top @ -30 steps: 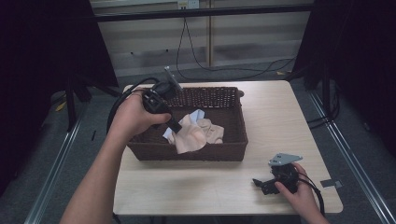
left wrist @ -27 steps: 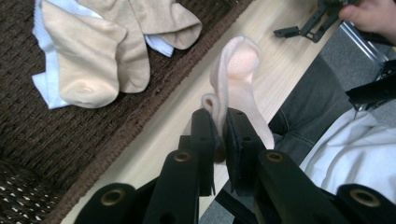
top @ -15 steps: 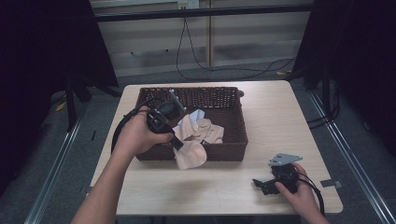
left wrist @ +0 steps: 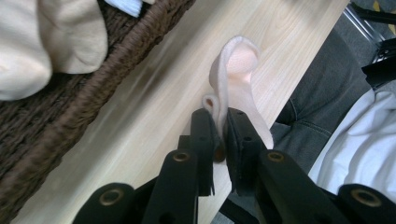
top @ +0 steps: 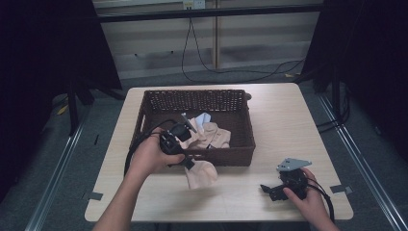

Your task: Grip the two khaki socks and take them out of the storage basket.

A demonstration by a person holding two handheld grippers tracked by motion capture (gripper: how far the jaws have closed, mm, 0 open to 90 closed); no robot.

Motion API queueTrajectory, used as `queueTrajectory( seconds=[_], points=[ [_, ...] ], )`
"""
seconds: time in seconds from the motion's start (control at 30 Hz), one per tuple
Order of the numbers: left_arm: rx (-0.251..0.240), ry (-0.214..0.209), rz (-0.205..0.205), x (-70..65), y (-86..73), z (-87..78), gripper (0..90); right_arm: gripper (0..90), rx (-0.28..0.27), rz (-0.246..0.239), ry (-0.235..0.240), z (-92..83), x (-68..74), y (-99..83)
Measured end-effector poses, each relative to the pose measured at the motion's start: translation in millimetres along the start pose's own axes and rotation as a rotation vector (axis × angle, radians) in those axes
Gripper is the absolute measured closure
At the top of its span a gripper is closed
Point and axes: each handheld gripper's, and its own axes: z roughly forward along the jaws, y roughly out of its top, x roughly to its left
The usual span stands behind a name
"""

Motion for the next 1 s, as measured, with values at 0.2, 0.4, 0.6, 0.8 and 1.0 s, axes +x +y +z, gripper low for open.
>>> queueTrajectory(
  seconds=[0.2, 0.4, 0.6, 0.8, 1.0],
  points=[
    [0.004, -0.013, 0.005, 3.8, -5.2, 18.0, 78.4, 0.0, 0.0, 0.0, 0.0, 0.0, 0.0, 0.0],
    [-0.02, 0.018, 0.007, 3.8, -2.5, 10.0, 48.1, 0.0, 0.0, 0.0, 0.0, 0.0, 0.0, 0.0],
    [-0.061, 0.072, -0.005, 8.6, 7.2, -12.4, 33.8, 0.0, 0.0, 0.0, 0.0, 0.0, 0.0, 0.0],
    [-0.088, 0.133, -0.03, 18.0, 23.0, -23.7, 22.6, 0.0, 0.001, 0.002, 0.0, -0.1, 0.1, 0.0],
    [-0.083, 0.184, -0.079, 38.1, 34.8, -18.4, 16.3, 0.0, 0.0, 0.001, 0.0, 0.0, 0.1, 0.0]
  ],
)
